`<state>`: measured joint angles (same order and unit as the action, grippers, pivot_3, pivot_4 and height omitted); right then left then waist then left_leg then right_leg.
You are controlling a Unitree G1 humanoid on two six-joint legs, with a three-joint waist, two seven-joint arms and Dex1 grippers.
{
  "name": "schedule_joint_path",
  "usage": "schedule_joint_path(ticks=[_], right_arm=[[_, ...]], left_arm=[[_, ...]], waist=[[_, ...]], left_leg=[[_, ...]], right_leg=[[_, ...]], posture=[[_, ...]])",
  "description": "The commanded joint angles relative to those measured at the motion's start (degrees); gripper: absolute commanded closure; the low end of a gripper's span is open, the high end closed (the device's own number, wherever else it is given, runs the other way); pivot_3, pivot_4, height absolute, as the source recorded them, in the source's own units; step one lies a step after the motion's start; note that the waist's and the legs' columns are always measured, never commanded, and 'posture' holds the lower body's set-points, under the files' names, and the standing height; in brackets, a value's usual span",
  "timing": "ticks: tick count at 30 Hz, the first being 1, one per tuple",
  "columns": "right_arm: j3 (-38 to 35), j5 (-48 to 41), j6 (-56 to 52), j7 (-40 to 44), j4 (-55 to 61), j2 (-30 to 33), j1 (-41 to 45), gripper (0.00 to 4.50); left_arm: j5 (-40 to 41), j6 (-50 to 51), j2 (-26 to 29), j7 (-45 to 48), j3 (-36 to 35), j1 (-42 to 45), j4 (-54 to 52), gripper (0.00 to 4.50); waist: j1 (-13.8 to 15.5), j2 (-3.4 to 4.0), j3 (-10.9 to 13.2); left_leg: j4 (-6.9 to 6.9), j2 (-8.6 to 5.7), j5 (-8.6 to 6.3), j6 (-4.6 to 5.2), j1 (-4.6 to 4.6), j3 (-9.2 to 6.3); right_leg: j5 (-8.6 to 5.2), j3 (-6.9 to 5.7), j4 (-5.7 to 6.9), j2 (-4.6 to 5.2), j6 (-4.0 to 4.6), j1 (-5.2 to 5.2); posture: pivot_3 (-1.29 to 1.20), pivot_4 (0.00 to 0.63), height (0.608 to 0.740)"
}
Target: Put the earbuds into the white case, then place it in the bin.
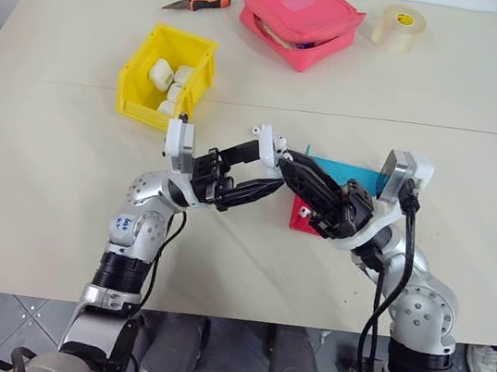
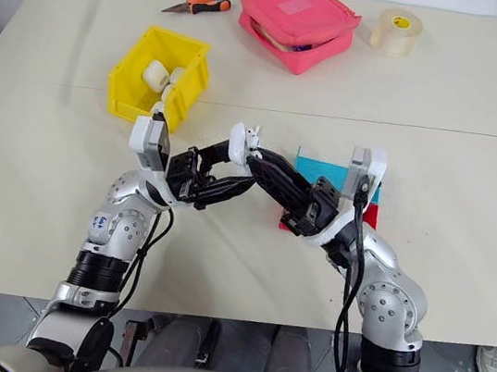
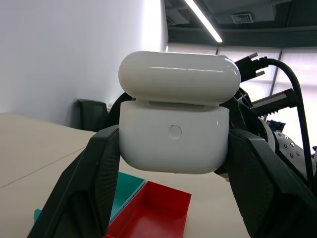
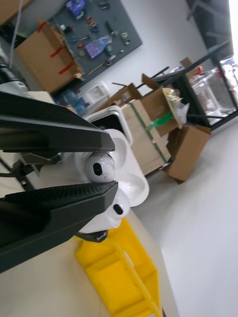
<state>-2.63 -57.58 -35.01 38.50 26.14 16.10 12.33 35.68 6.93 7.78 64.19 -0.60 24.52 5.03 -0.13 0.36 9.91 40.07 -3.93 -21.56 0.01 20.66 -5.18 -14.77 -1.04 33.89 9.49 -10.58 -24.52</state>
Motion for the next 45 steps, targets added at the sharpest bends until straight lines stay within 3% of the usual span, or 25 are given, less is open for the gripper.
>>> schedule_joint_path(ticks=[1, 7, 12, 17, 20, 22, 27, 31, 39, 45], right_arm=[[2.85, 2.60, -1.96, -0.19, 0.74, 2.45, 0.16, 3.67], [2.56, 2.09, -1.45, 1.58, 1.53, 4.29, 1.62, 1.70], [-2.31, 1.01, -0.66, 3.46, 2.23, 8.22, 0.53, 0.01], [-5.02, 5.63, 0.47, 7.91, 3.18, 17.58, -3.02, 0.01], [-3.60, 12.90, 2.69, 9.79, 2.04, 22.94, -3.17, 0.59], [-1.69, 15.96, 3.76, 10.79, 1.71, 24.51, -1.51, 1.28], [2.39, 15.56, 1.95, 12.69, 2.27, 23.43, 5.22, 3.06], [5.59, 16.00, -1.57, 10.86, 1.37, 21.74, 12.75, 4.41], [12.98, 23.48, -4.23, 9.34, -4.12, 19.43, 19.91, 4.47], [9.17, 24.58, -2.65, 13.38, -6.69, 24.13, 15.80, 4.47]], left_arm=[[1.45, -2.31, -0.39, 0.78, -0.95, 2.08, -2.65, 1.72], [1.20, -2.75, -0.57, 1.32, -0.78, 1.76, -2.87, 1.72], [-2.94, -5.93, 2.26, -0.74, -2.19, 1.45, -0.84, 1.72], [-9.11, -8.74, 10.22, -0.73, -1.93, 1.69, 1.77, 1.72], [-13.08, -9.69, 13.80, -0.01, 0.25, 2.24, 2.52, 1.72], [-15.34, -9.31, 15.64, 0.65, 2.30, 2.58, 2.20, 1.72], [-23.55, -6.69, 17.95, -4.66, 6.32, 4.56, 2.71, 1.72], [-22.02, -4.62, 15.75, -4.95, 7.56, 5.93, 2.28, 1.72], [-20.83, -3.63, 13.31, -4.79, 8.67, 5.64, 0.16, 1.72], [-18.97, -4.59, 12.62, -5.16, 6.91, 4.26, -2.22, 1.72]], waist=[[0.01, 0.00, 0.00], [0.14, -0.01, 0.01], [0.13, -0.01, 0.01], [0.20, -0.01, 0.01], [0.20, -0.02, 0.01], [0.21, -0.03, 0.02], [0.16, -0.04, 0.02], [0.10, -0.04, 0.03], [0.26, -0.05, 0.03], [0.27, -0.06, 0.03]], left_leg=[[0.00, 0.00, 0.00, 0.00, 0.00, 0.00], [-0.01, 0.00, 0.00, 0.00, 0.00, 0.02], [-0.01, -0.01, -0.01, 0.03, -0.01, 0.01], [-0.04, 0.00, -0.02, 0.04, -0.01, 0.04], [-0.03, -0.01, -0.03, 0.07, -0.01, 0.07], [-0.03, -0.01, -0.04, 0.09, -0.01, 0.11], [-0.02, 0.00, -0.04, 0.08, -0.02, 0.10], [-0.03, 0.00, -0.04, 0.08, -0.01, 0.06], [-0.05, 0.00, -0.03, 0.07, 0.02, -0.02], [-0.04, -0.02, -0.04, 0.08, 0.07, -0.04]], right_leg=[[0.00, 0.00, 0.00, 0.00, 0.00, 0.00], [0.00, 0.01, -0.02, 0.00, 0.00, 0.00], [0.00, 0.02, -0.04, 0.00, 0.00, 0.04], [0.00, -0.01, -0.06, 0.00, 0.00, 0.04], [0.00, 0.01, -0.06, 0.00, 0.00, 0.04], [0.00, 0.03, -0.06, 0.00, -0.01, 0.04], [0.00, 0.03, -0.06, 0.00, -0.01, 0.03], [0.00, 0.03, -0.07, 0.00, -0.01, 0.03], [0.00, -0.03, -0.09, 0.00, -0.01, 0.01], [0.00, -0.04, -0.11, 0.01, -0.01, 0.00]], posture=[[0.00, 0.150, 0.740], [0.00, 0.150, 0.740], [0.00, 0.150, 0.740], [0.00, 0.150, 0.740], [0.00, 0.150, 0.740], [0.00, 0.150, 0.740], [0.00, 0.150, 0.740], [0.00, 0.150, 0.740], [0.00, 0.150, 0.740], [0.00, 0.150, 0.740]])
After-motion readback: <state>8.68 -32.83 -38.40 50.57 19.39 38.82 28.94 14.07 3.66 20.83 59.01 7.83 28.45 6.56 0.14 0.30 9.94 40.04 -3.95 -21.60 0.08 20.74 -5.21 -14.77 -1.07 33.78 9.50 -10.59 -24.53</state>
